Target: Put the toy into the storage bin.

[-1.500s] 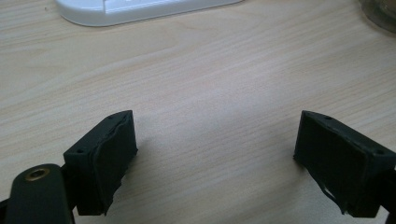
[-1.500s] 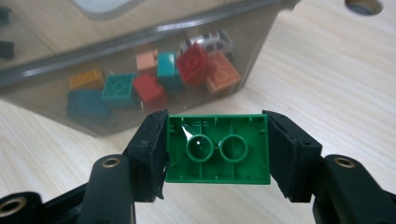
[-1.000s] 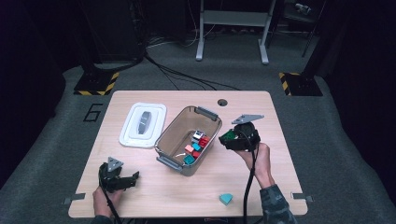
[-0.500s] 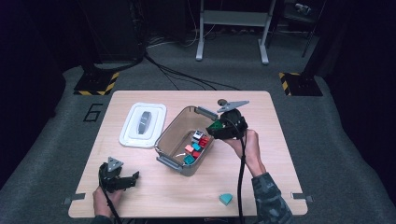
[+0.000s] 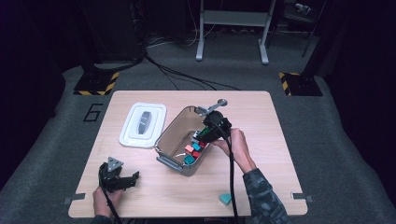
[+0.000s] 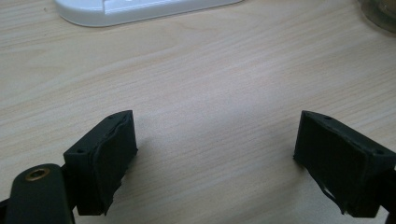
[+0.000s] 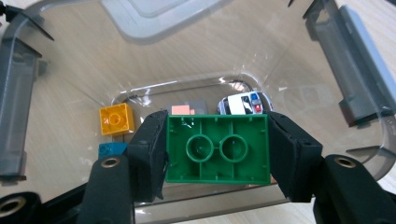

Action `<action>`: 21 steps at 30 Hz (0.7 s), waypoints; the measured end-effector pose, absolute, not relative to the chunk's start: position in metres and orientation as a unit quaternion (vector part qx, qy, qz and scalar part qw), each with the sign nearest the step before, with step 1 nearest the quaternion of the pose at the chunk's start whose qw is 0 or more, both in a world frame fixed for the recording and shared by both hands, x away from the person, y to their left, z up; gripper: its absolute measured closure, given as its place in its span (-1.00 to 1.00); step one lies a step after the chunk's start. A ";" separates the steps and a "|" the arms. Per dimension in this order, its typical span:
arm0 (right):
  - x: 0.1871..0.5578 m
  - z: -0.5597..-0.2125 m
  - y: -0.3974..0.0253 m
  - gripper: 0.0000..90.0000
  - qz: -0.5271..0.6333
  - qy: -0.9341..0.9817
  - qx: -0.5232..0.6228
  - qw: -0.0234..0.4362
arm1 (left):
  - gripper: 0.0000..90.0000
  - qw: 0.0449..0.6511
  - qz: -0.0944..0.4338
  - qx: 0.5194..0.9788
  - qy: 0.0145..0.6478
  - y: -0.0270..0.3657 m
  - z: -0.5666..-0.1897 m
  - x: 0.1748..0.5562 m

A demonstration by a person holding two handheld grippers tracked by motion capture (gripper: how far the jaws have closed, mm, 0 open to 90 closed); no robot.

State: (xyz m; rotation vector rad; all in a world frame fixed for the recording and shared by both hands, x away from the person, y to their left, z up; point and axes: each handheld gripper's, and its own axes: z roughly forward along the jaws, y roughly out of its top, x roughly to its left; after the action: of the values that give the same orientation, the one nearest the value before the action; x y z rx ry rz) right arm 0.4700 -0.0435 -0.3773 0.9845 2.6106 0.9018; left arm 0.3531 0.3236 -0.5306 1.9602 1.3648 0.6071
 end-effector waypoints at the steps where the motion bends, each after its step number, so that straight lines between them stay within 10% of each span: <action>1: 0.471 -0.378 -0.044 -0.05 0.302 0.889 0.329 0.105 | -0.72 0.332 0.232 0.750 0.522 0.324 -0.531 0.353; 11: 0.470 -0.380 -0.044 -0.07 0.294 0.891 0.330 0.102 | -0.72 0.332 0.232 0.750 0.522 0.324 -0.531 0.353; 21: 0.457 -0.374 -0.055 -0.57 0.323 0.877 0.336 0.116 | -0.72 0.332 0.233 0.750 0.522 0.324 -0.531 0.353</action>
State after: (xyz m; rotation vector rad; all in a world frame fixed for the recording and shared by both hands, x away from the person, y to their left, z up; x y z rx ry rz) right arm 0.4573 -0.0548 -0.3741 0.9833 2.5699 0.9452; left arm 0.3531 0.3235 -0.5306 1.9612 1.3651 0.6077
